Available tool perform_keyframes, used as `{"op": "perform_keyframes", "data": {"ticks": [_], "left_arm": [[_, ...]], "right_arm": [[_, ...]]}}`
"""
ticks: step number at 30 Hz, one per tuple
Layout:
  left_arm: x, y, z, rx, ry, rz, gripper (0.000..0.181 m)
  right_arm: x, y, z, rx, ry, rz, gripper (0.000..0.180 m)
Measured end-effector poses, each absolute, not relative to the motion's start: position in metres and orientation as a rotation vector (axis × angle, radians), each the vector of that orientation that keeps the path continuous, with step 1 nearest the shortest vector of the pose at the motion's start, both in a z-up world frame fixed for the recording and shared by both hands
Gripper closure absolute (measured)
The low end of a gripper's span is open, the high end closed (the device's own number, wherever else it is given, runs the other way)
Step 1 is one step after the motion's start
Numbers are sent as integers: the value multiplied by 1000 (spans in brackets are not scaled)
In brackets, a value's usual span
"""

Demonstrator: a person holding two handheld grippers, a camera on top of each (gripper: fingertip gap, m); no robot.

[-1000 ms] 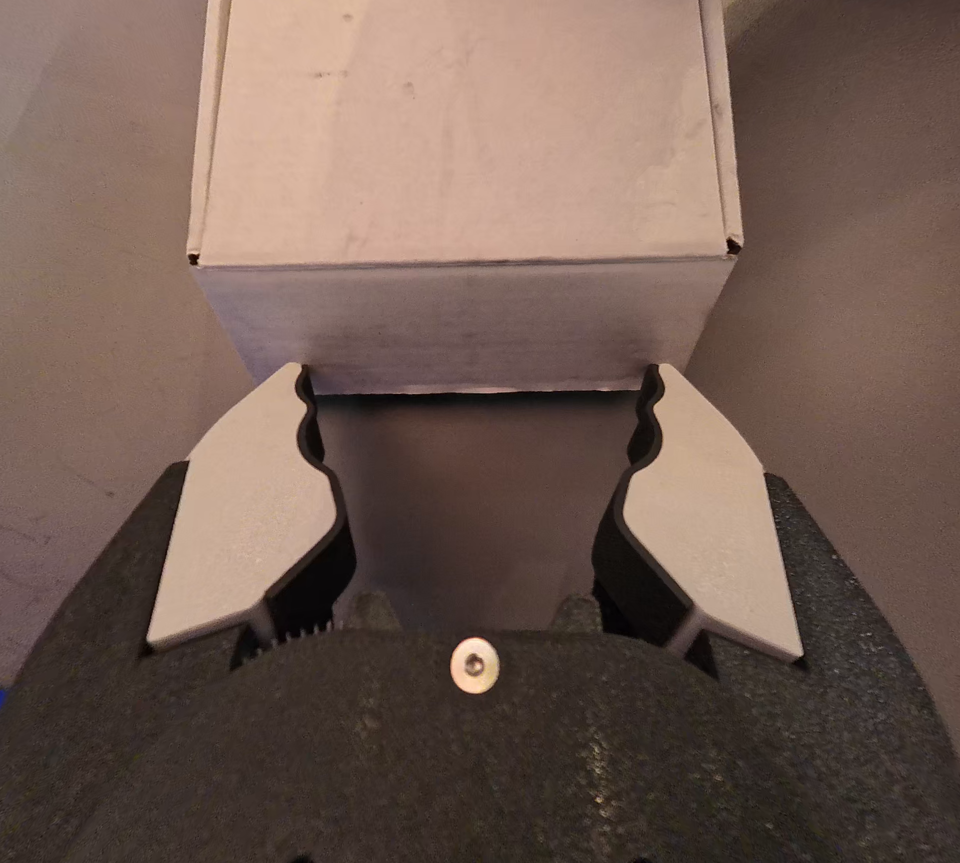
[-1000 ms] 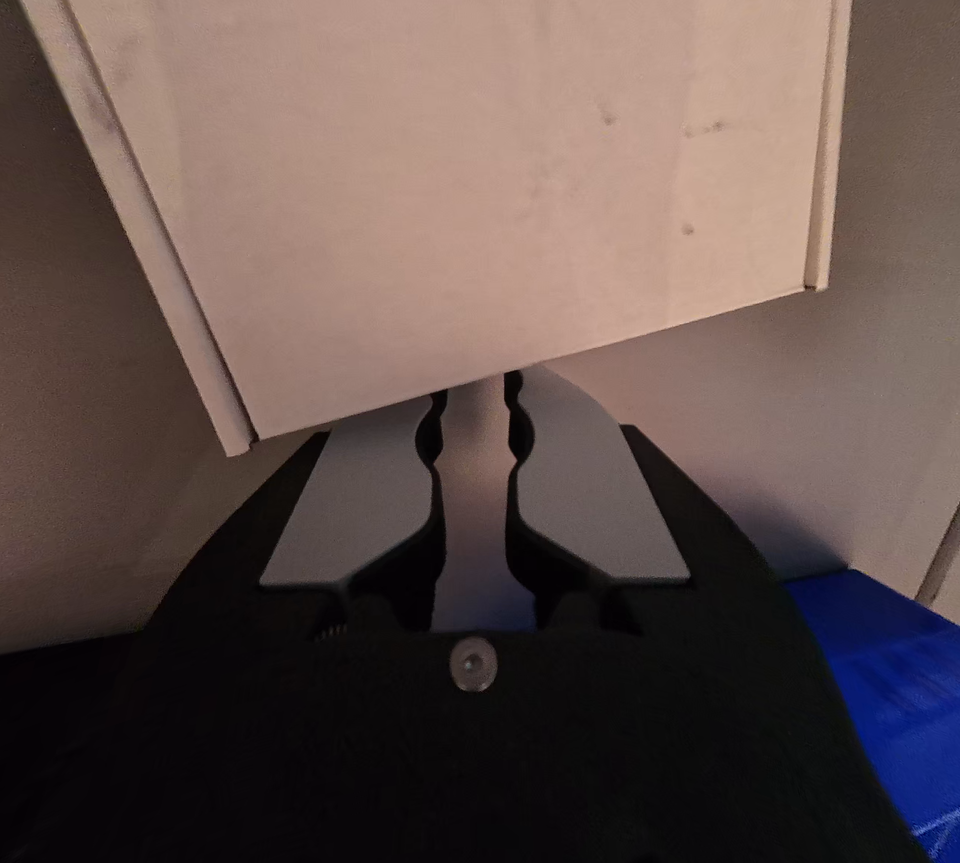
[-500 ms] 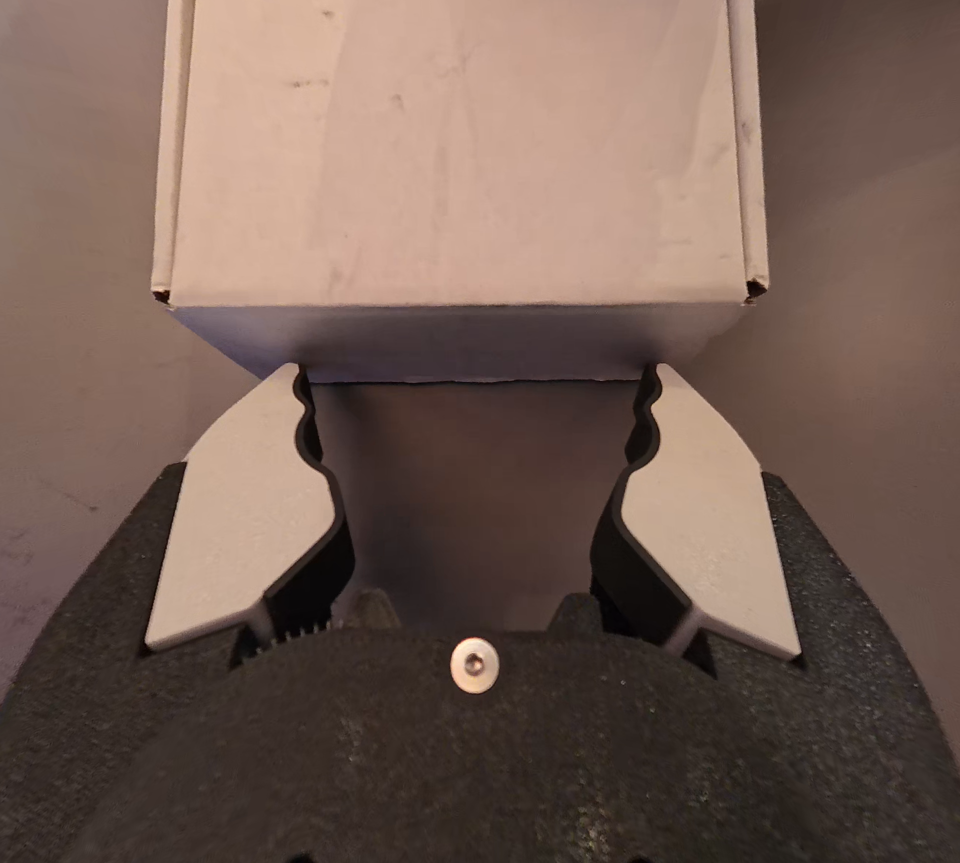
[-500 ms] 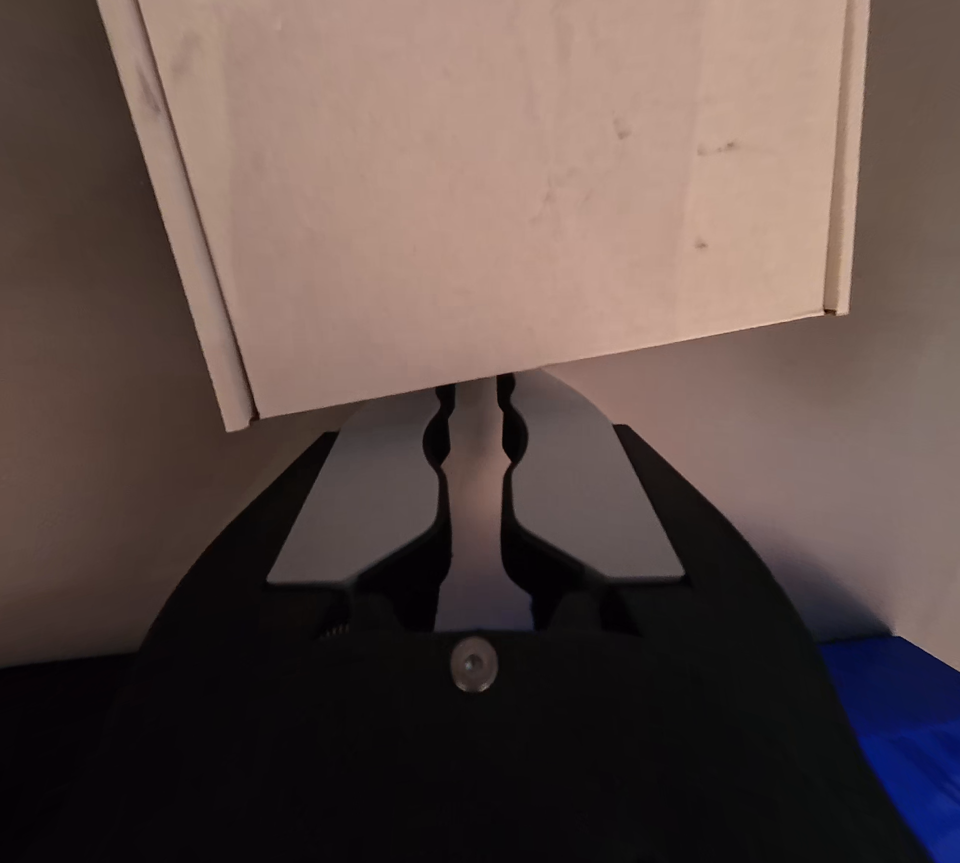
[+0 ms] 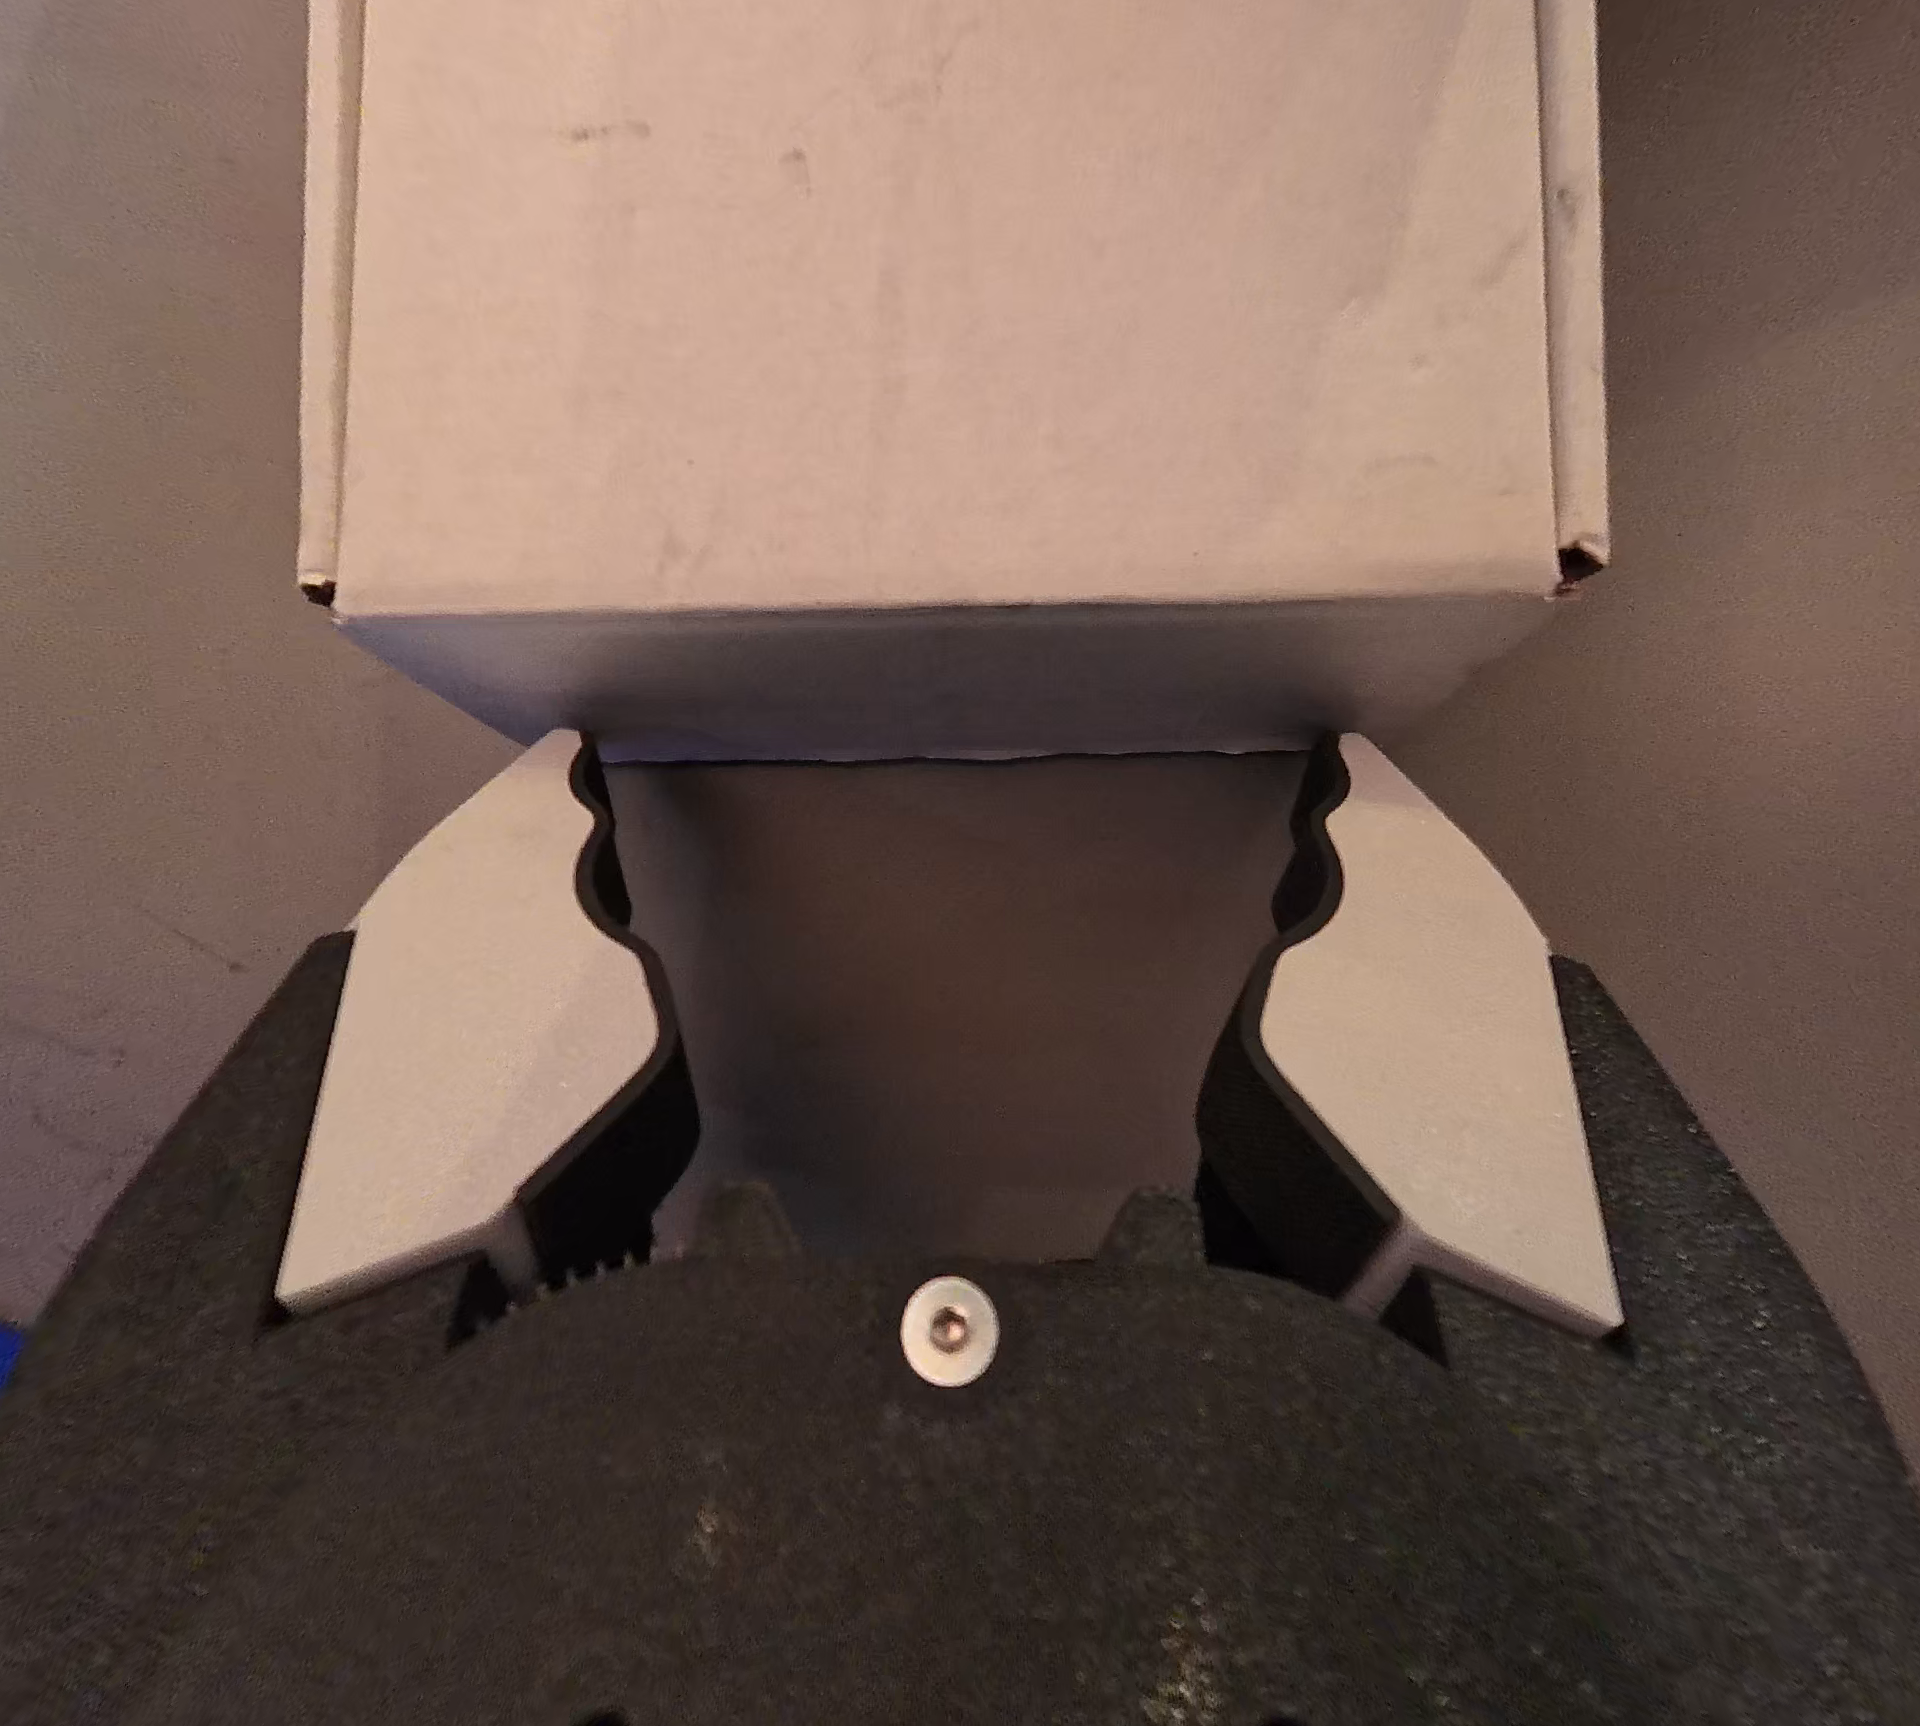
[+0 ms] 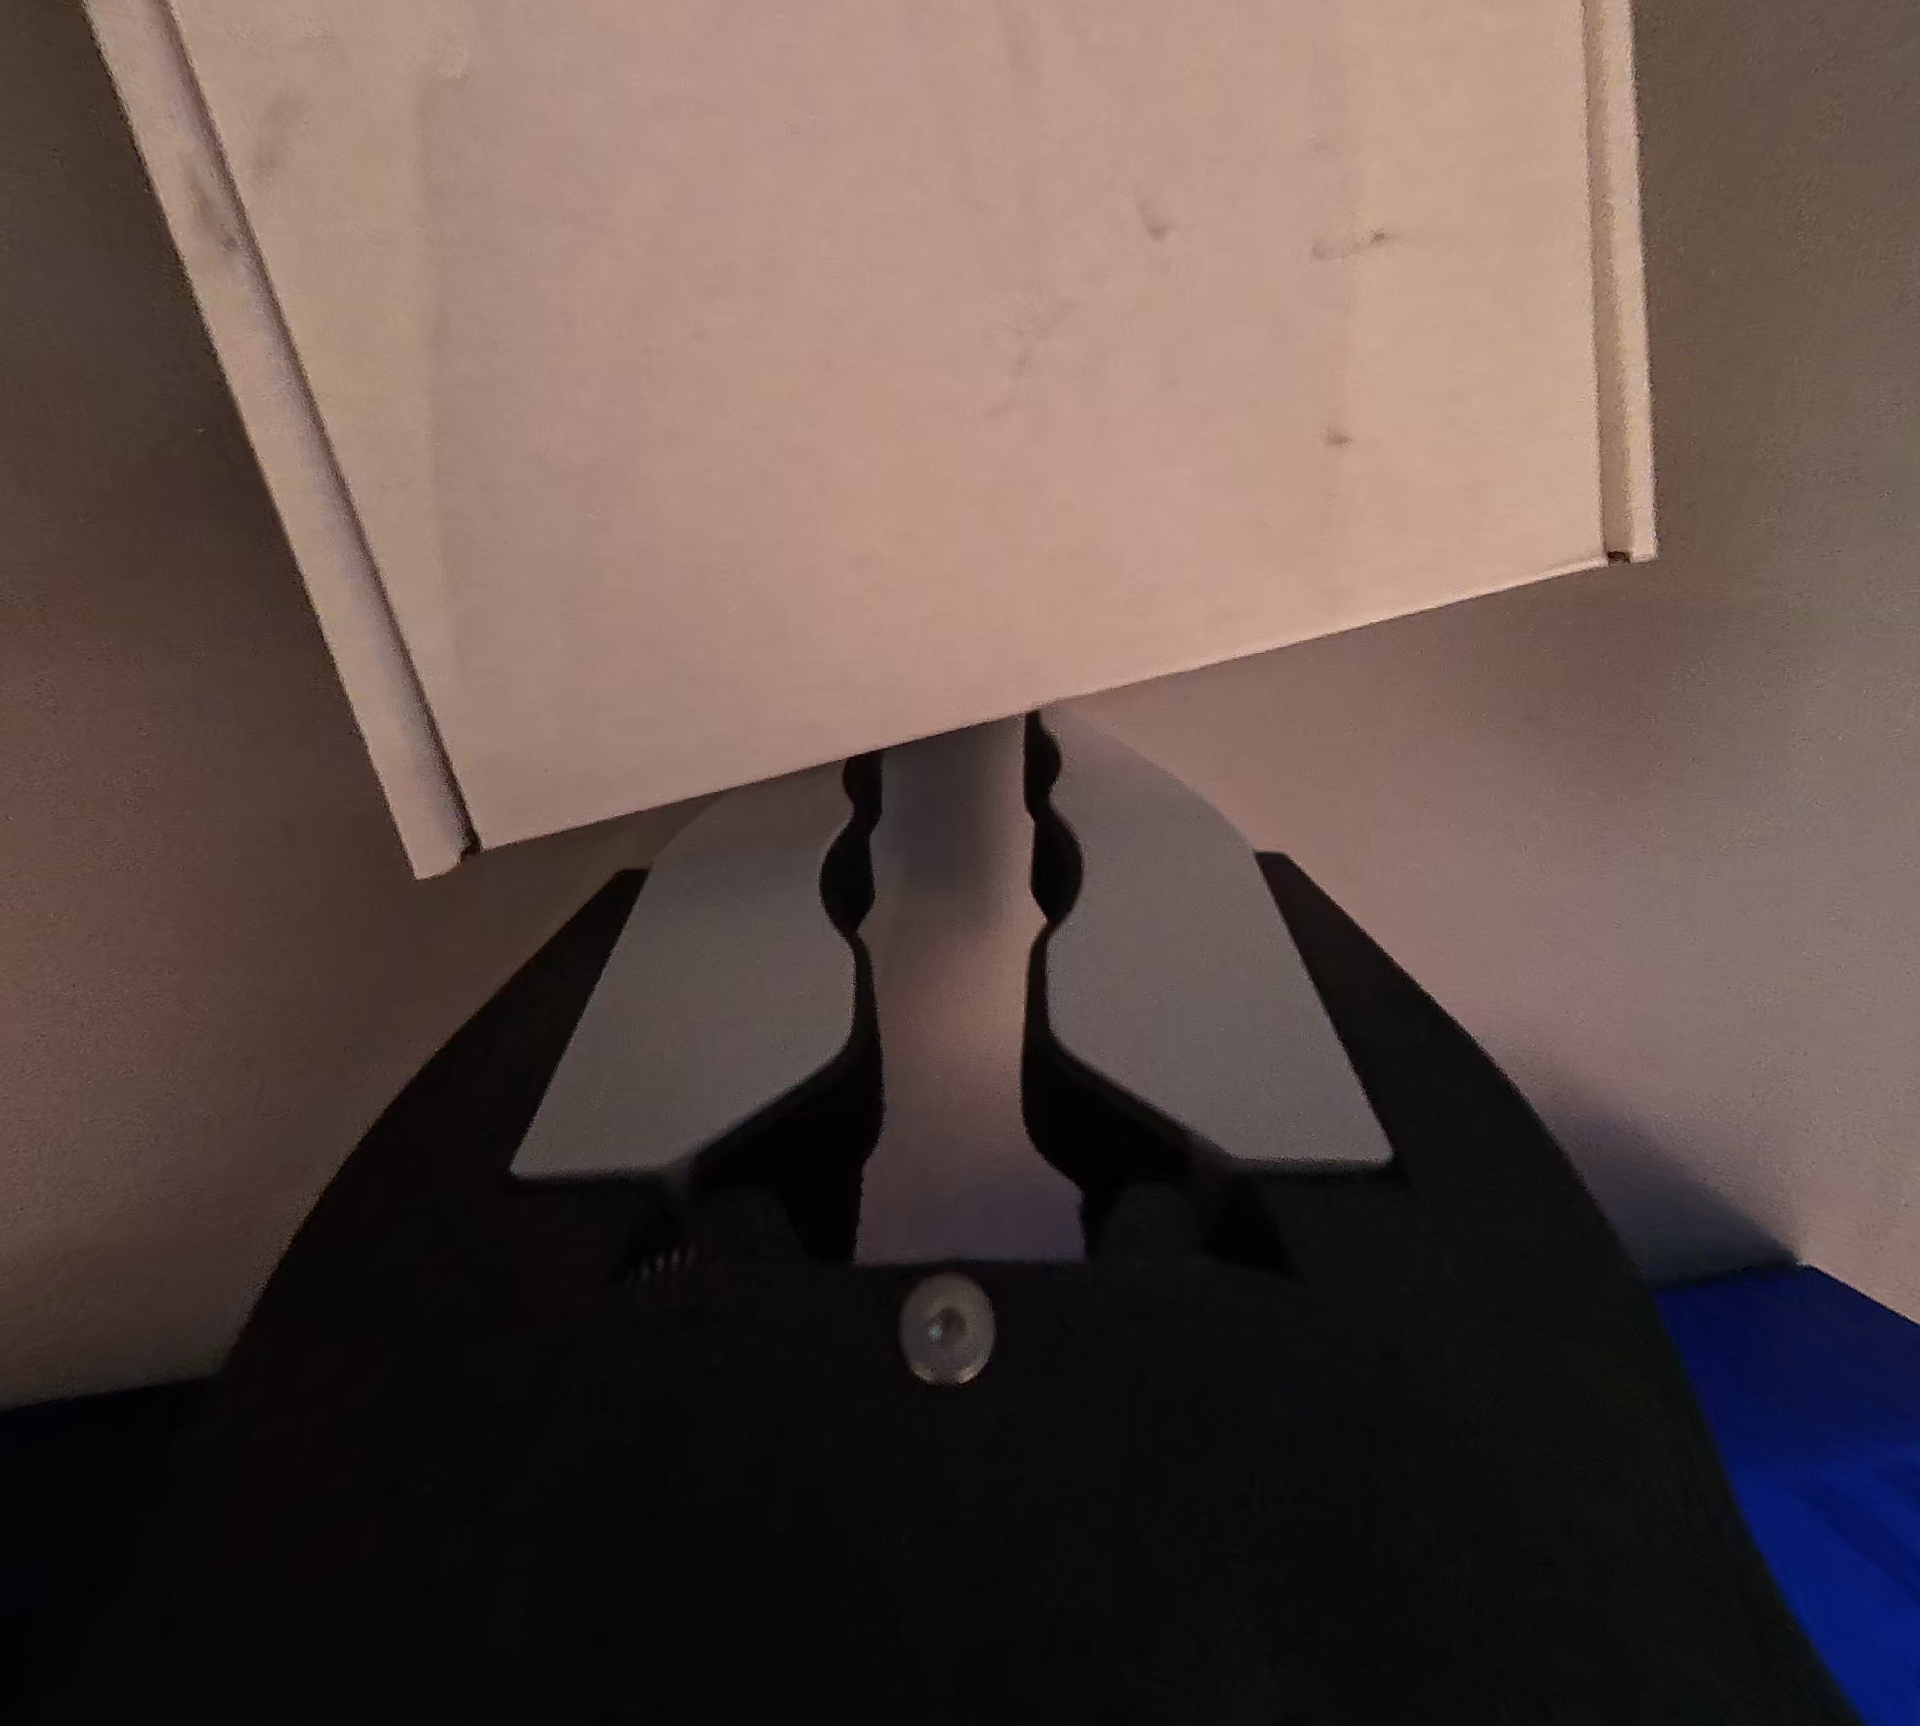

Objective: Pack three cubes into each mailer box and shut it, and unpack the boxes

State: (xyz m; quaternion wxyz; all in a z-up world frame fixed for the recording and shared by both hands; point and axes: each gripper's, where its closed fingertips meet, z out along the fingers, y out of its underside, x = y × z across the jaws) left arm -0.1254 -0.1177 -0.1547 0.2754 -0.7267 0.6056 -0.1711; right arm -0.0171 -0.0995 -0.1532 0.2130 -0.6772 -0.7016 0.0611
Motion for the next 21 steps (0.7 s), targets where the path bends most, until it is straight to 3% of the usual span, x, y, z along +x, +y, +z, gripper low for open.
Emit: {"op": "perform_keyframes", "data": {"ticks": [21], "left_arm": [[-119, -114, -157, -1952, 1652, -467, 58]], "right_arm": [[-29, -105, -153, -1840, -1975, 285, 160]]}}
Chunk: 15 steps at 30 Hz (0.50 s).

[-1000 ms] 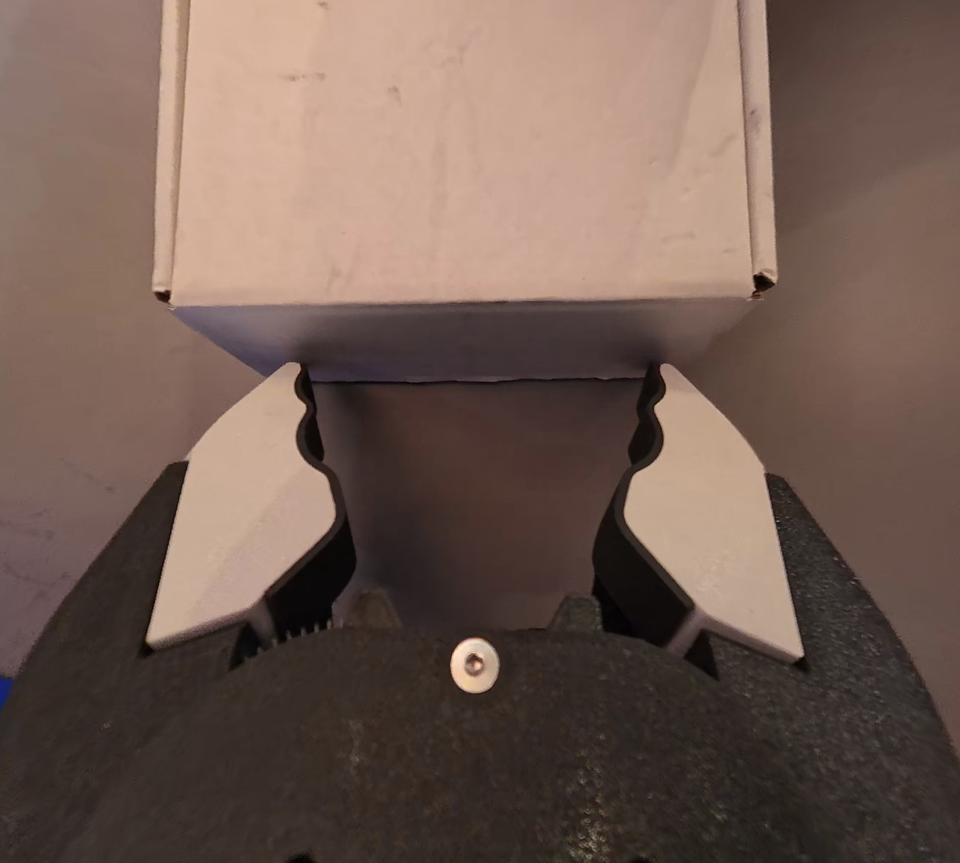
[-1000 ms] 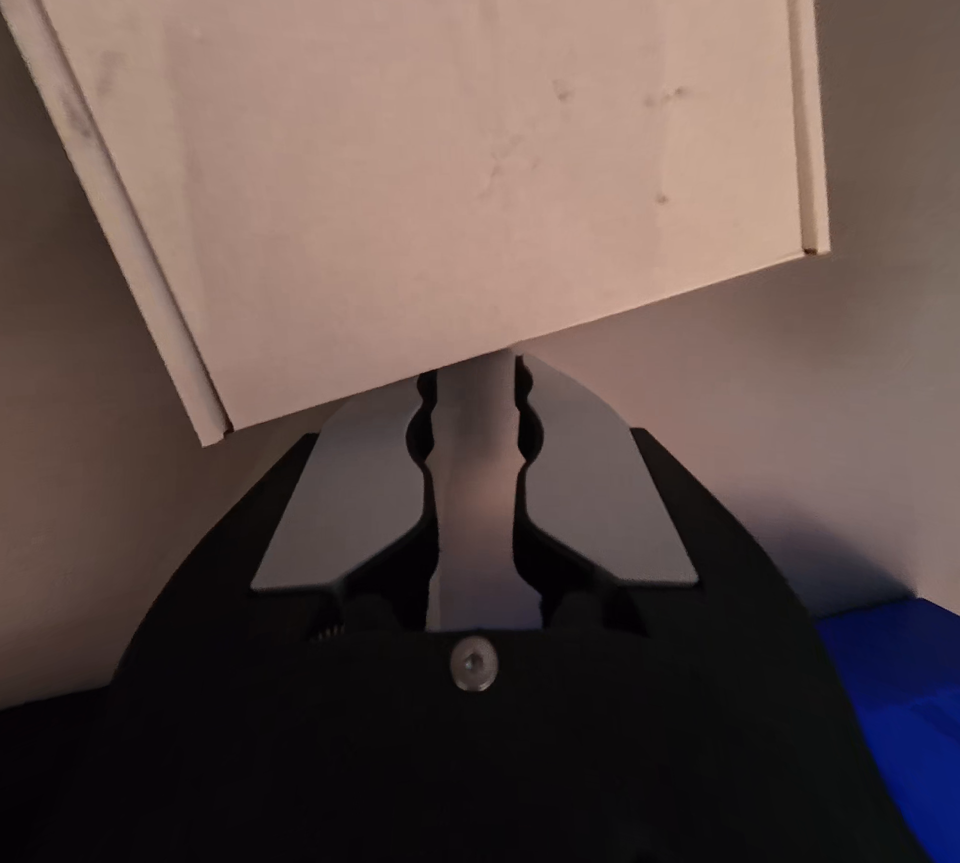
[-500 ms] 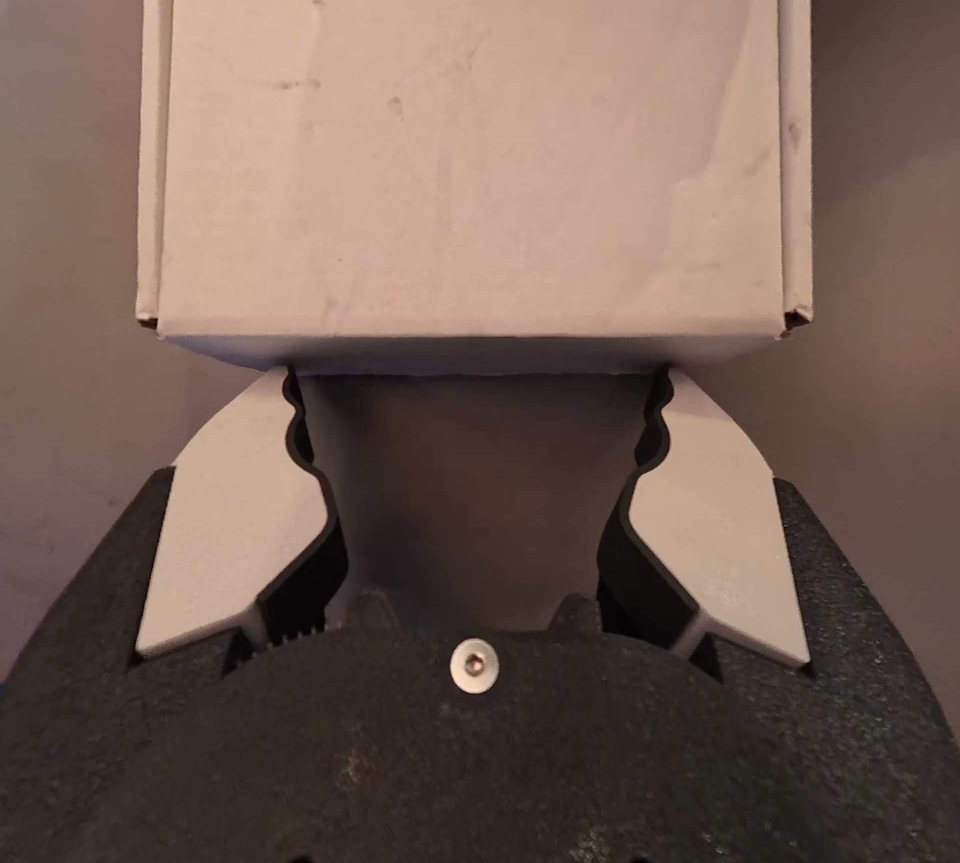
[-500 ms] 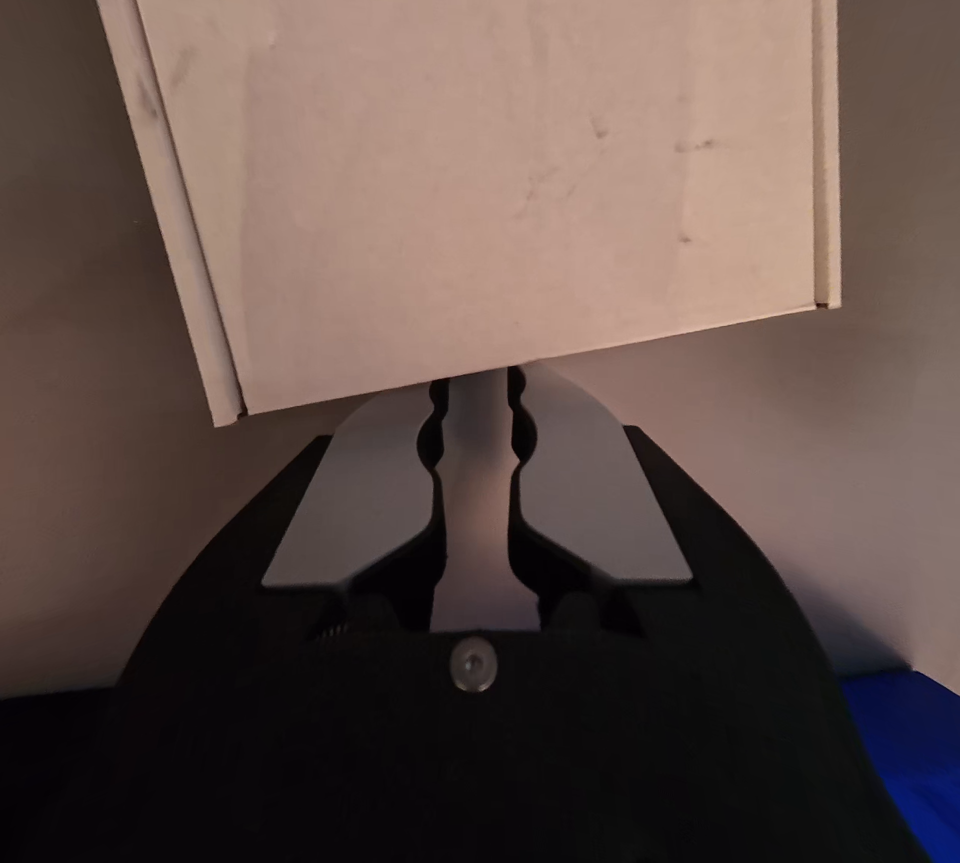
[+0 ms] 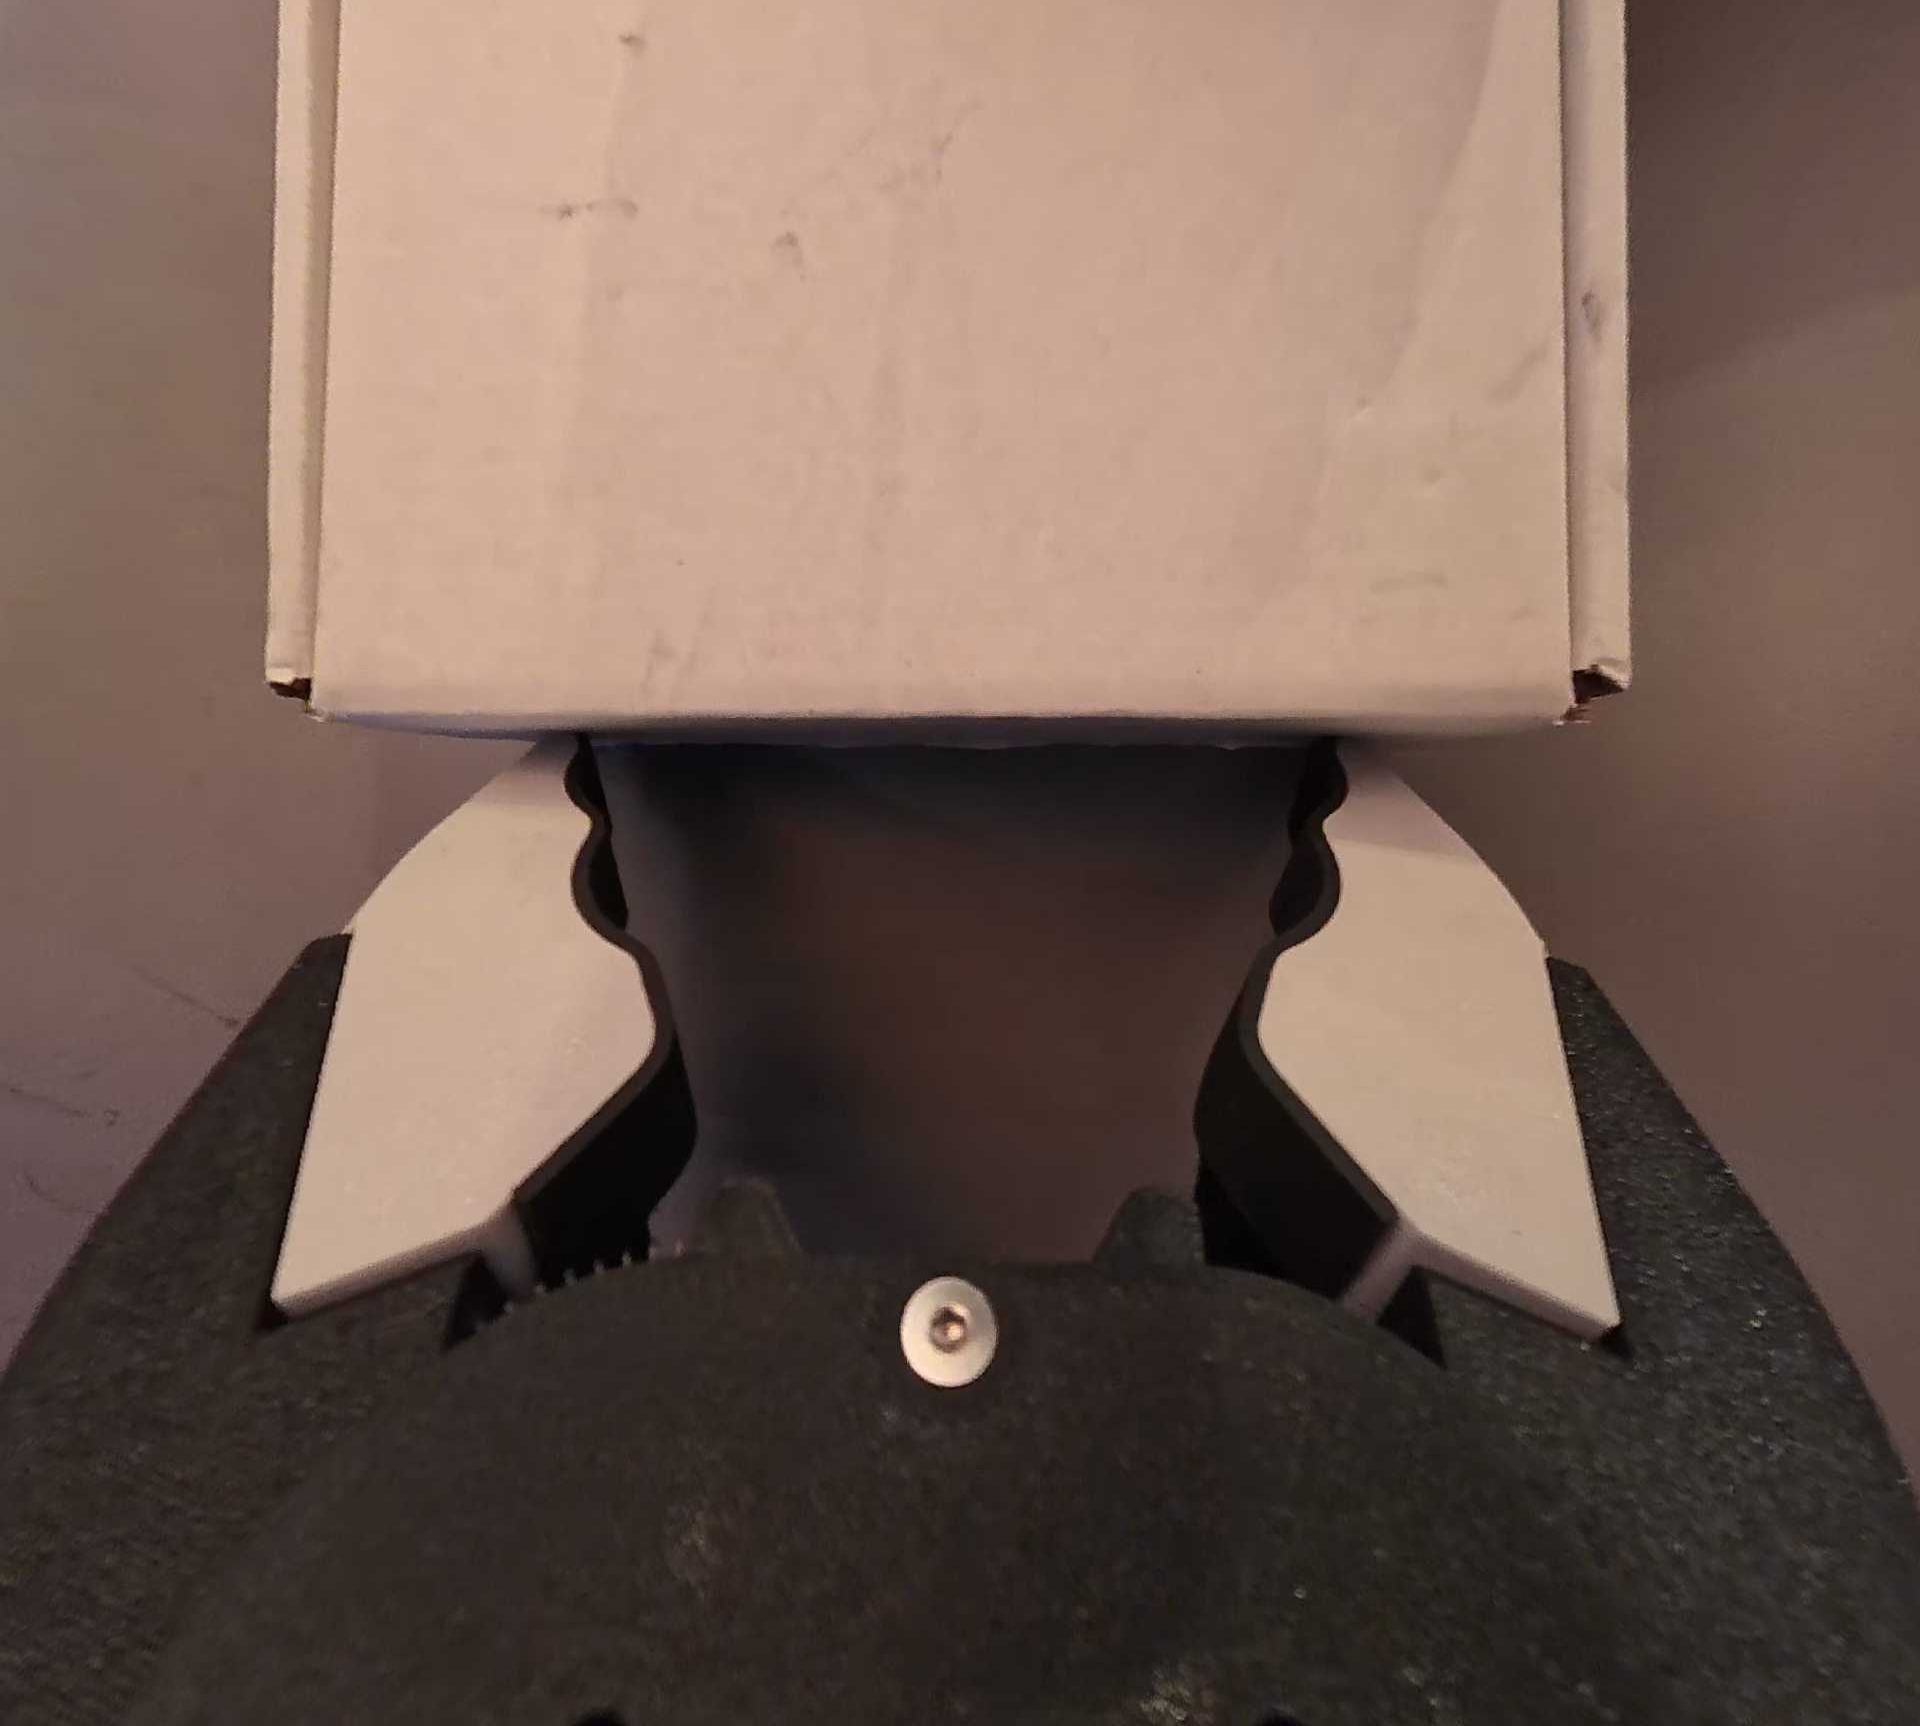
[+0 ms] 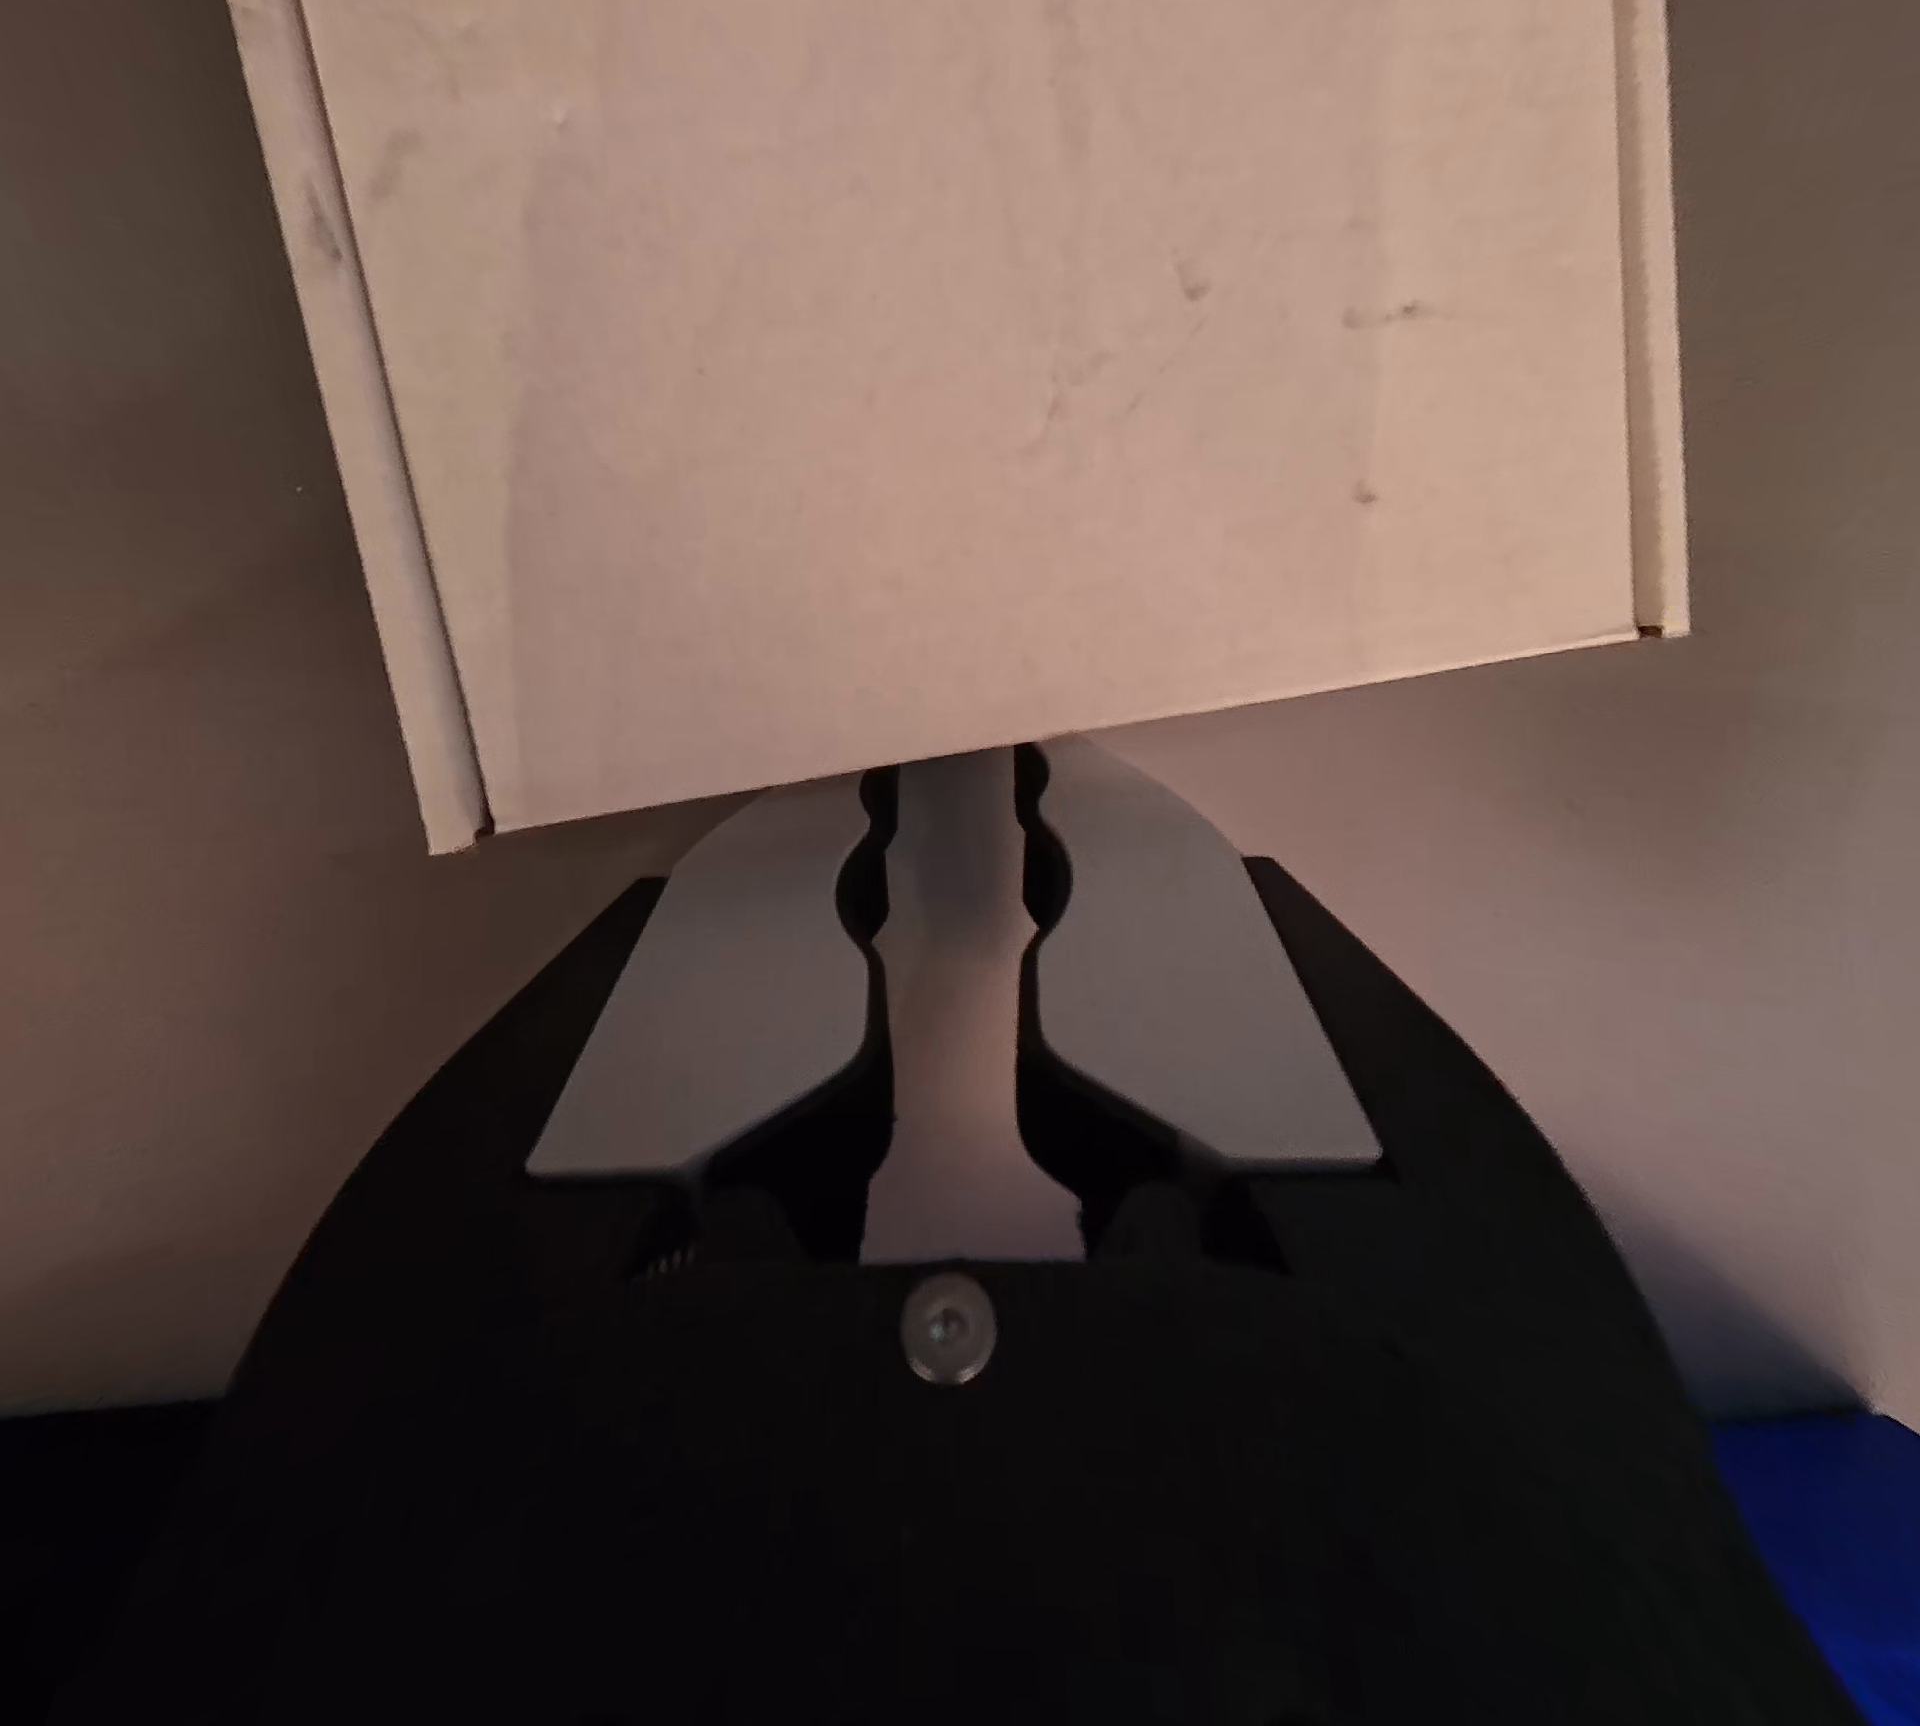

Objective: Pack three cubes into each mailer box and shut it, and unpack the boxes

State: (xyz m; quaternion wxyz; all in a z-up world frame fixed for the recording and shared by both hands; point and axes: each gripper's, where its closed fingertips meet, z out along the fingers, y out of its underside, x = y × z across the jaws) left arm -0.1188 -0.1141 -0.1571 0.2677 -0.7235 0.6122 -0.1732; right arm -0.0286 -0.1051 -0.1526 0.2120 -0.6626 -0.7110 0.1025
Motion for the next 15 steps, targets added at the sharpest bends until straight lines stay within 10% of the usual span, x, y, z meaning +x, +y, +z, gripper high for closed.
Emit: {"op": "perform_keyframes", "data": {"ticks": [15], "left_arm": [[-125, -107, -163, -2032, 1648, -427, 38]], "right_arm": [[-25, -90, -152, -1892, -1981, 184, 125]]}}
